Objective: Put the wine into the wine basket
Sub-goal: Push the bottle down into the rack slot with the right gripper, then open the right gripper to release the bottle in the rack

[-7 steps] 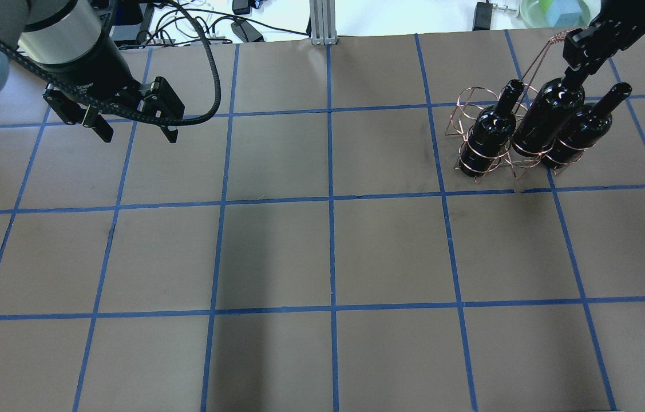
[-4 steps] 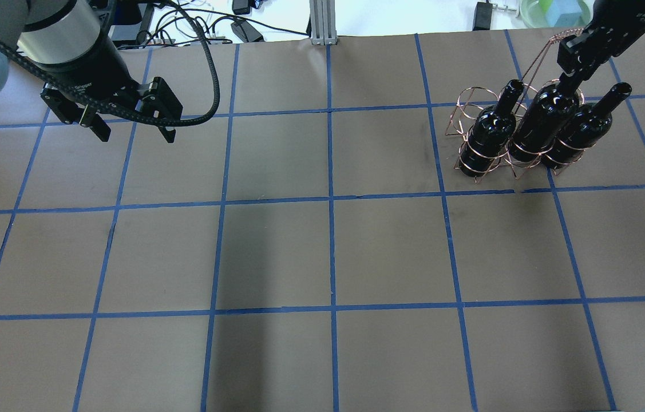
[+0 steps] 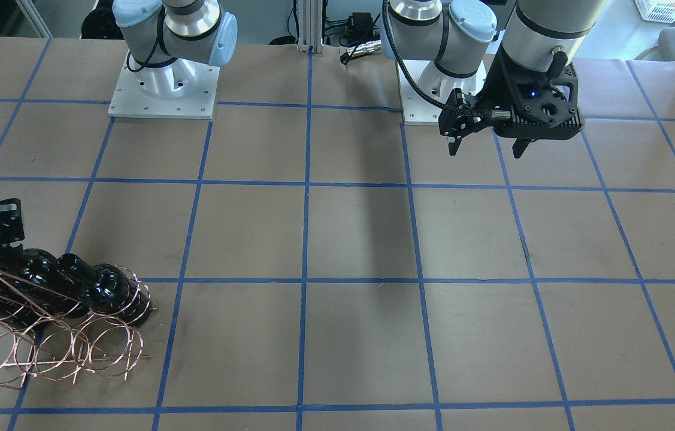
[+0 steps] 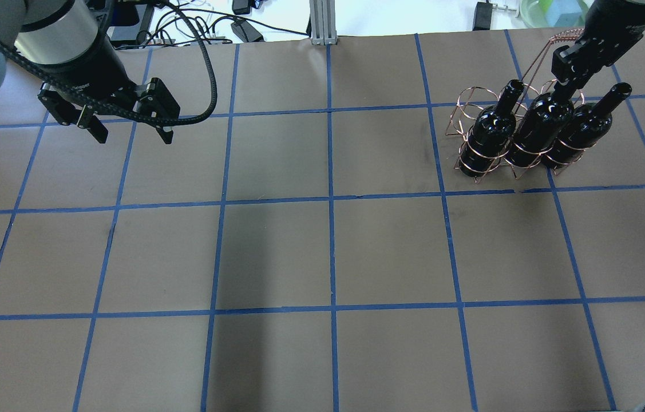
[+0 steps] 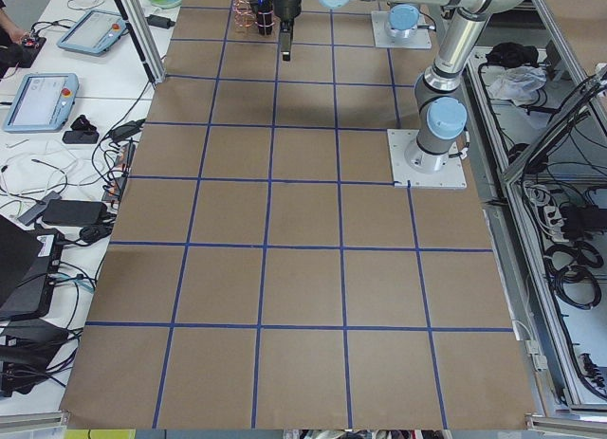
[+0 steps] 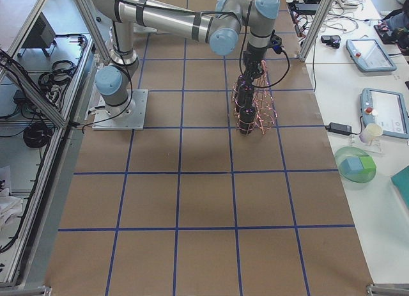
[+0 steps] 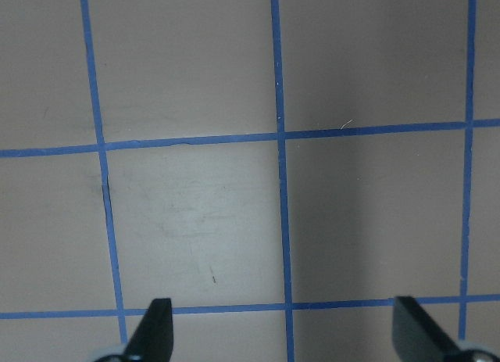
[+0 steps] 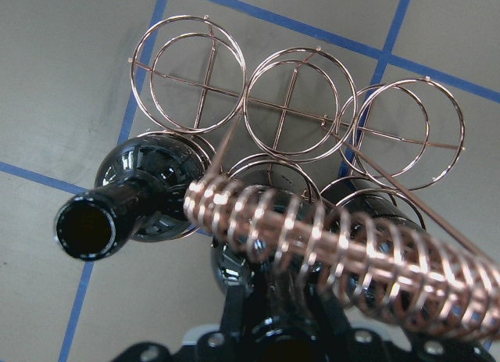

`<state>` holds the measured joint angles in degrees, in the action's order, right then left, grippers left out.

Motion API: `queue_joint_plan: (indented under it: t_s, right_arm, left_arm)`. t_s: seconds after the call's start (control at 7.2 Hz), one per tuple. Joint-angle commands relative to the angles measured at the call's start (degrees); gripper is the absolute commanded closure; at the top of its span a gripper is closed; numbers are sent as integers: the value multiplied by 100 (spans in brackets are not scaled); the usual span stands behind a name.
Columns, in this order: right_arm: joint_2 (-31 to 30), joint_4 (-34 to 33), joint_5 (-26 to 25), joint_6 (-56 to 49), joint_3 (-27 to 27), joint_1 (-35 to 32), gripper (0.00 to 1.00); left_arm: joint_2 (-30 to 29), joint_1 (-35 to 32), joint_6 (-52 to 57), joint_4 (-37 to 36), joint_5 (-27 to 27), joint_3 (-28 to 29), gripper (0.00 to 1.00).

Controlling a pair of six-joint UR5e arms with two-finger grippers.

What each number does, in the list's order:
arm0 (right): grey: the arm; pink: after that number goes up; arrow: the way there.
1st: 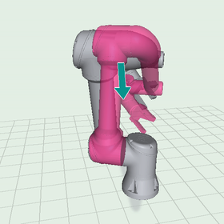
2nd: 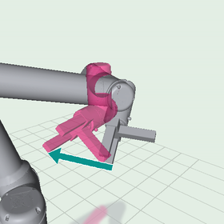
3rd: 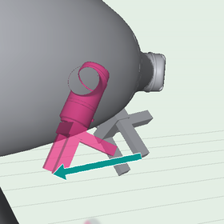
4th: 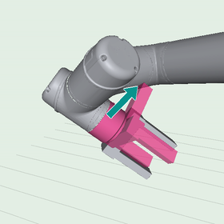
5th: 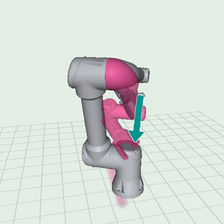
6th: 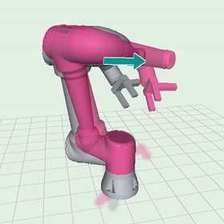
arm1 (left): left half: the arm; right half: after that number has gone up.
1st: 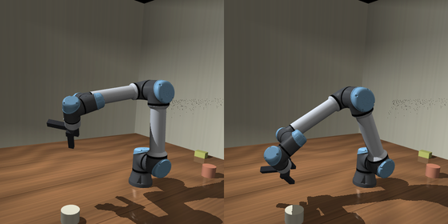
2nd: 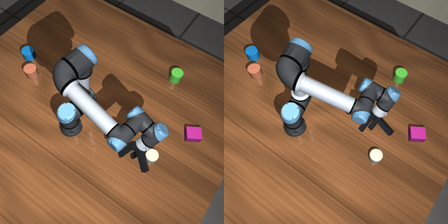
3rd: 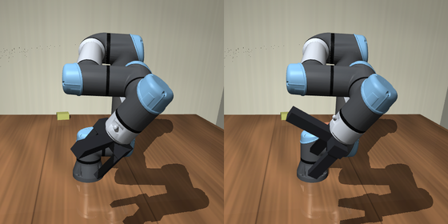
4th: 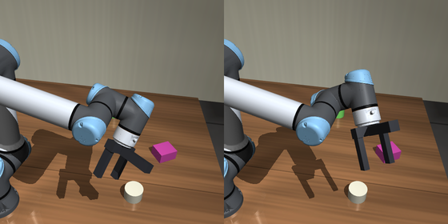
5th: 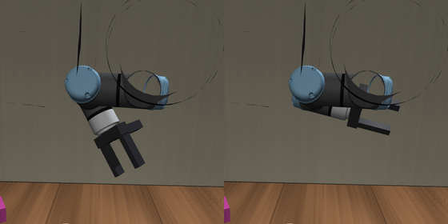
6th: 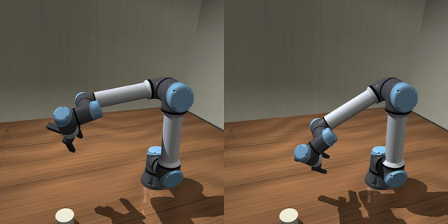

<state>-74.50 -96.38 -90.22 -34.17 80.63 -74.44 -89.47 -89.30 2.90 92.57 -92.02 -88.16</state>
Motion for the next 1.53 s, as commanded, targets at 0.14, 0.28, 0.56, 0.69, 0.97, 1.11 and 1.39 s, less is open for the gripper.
queue_joint_plan:
  t_s: [0.14, 0.28, 0.56, 0.69, 0.97, 1.11, 1.39]
  right_arm:
    - [76, 14, 30, 69, 14, 0, 100]
    - [76, -12, 22, 60, 110, 0, 100]
    - [67, -205, 4, 60, 303, 0, 81]
    - [67, -206, 30, 60, 321, 0, 65]
    - [-3, -136, -57, 69, 313, -9, 0]
    - [-160, -66, -214, 60, 313, -9, 0]
    - [-703, 302, -365, 365, 313, -9, 0]
  left_arm:
    - [0, -34, -70, 85, 18, 1, 0]
    - [0, -34, -97, 94, 26, 1, 0]
    - [26, -43, -97, 112, 18, 1, 0]
    - [52, -52, -97, 155, 35, -8, 0]
    - [87, -61, -454, 419, 79, -8, 0]
    - [87, -96, -579, 428, 70, -8, 0]
    - [105, -149, -580, 437, 62, -8, 0]
